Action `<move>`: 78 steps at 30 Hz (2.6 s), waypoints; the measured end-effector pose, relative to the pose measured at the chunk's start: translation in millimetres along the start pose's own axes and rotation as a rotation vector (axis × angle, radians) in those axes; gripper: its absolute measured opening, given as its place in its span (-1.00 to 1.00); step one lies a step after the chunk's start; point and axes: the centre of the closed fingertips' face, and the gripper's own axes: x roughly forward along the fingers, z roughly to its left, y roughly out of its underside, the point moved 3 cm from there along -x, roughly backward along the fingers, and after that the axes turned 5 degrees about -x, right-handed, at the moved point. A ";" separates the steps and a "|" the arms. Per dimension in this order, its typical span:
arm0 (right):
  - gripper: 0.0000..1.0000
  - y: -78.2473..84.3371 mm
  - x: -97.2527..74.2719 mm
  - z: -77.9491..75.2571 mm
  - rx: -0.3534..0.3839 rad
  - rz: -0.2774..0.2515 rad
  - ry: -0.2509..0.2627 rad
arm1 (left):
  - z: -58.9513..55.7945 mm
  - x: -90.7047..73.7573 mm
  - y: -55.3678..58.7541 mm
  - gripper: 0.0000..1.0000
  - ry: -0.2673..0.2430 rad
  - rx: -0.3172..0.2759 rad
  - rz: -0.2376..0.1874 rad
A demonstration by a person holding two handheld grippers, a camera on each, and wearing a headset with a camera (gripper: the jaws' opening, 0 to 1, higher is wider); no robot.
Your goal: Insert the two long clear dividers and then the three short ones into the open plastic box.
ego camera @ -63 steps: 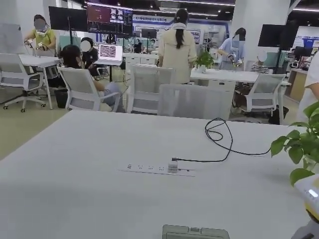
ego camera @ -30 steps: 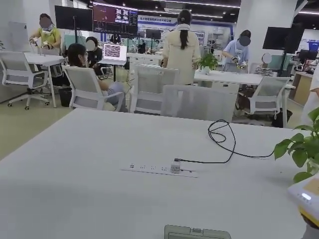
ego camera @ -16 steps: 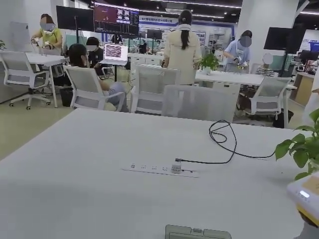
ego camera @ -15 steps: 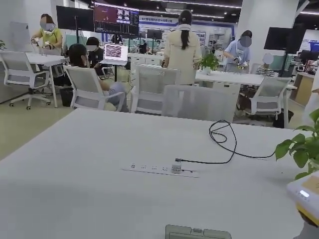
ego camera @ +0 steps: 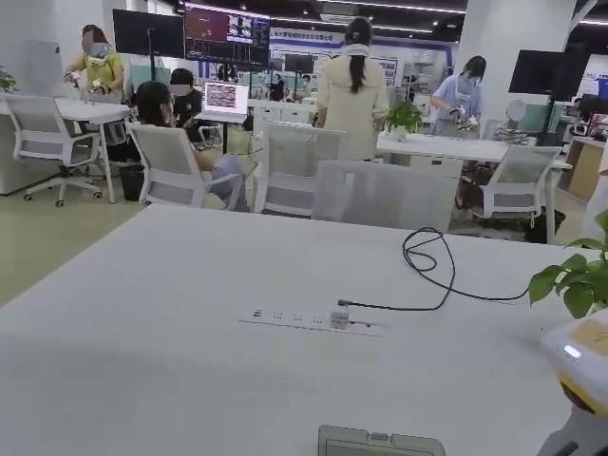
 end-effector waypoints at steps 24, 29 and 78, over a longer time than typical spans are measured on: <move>-0.94 -12.9 18.7 -43.1 -0.017 -0.010 0.087 | 15.5 -26.7 29.0 0.68 -0.095 -0.012 0.046; -0.94 -13.2 30.9 -56.9 -0.020 -0.002 0.094 | 17.4 -32.4 33.2 0.74 -0.113 -0.018 0.046; -0.95 23.2 108.6 -94.9 -0.018 0.066 0.077 | 22.6 -47.5 53.0 0.94 -0.171 -0.089 0.034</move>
